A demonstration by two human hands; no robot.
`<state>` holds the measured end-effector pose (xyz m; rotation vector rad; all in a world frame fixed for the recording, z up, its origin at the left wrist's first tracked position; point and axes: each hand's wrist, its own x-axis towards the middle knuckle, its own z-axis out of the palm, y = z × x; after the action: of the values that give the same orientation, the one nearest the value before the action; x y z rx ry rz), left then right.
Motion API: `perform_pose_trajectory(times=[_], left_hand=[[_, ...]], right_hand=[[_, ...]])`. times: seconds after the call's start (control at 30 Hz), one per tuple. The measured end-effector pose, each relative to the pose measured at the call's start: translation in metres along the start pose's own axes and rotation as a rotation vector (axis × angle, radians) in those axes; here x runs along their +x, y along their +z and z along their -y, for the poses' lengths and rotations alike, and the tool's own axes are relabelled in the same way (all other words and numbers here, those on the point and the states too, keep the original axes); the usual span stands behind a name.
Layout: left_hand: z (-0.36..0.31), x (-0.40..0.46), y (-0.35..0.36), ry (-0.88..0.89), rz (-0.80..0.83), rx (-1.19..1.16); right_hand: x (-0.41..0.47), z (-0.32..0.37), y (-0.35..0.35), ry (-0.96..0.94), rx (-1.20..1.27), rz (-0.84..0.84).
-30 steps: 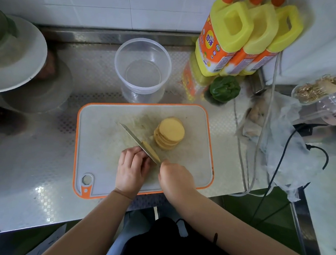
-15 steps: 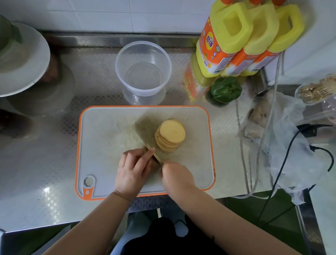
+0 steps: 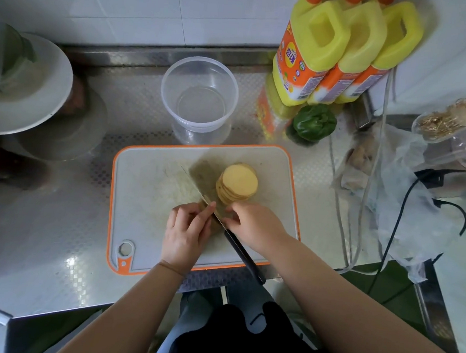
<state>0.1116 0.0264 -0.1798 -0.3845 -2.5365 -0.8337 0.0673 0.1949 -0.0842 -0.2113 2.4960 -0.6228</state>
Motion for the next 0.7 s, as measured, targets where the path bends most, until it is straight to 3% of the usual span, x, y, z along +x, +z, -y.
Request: perform_pose_trajectory(times=[0.13, 0.37, 0.47, 0.57, 0.7], left_hand=[[-0.001, 0.000, 0.000, -0.007, 0.001, -0.006], [-0.001, 0.001, 0.000, 0.000, -0.007, 0.008], [-0.001, 0.001, 0.000, 0.000, -0.008, 0.002], [-0.001, 0.000, 0.000, 0.002, 0.005, 0.005], [0.000, 0.001, 0.000, 0.006, 0.012, 0.006]], right_hand=[[0.000, -0.002, 0.005, 0.035, 0.018, -0.143], [0.008, -0.002, 0.007, 0.145, 0.061, -0.193], [0.009, -0.005, -0.012, 0.235, 0.323, -0.260], [0.017, -0.010, -0.031, 0.364, 0.609, -0.233], [0.025, -0.014, -0.035, 0.418, 0.514, -0.158]])
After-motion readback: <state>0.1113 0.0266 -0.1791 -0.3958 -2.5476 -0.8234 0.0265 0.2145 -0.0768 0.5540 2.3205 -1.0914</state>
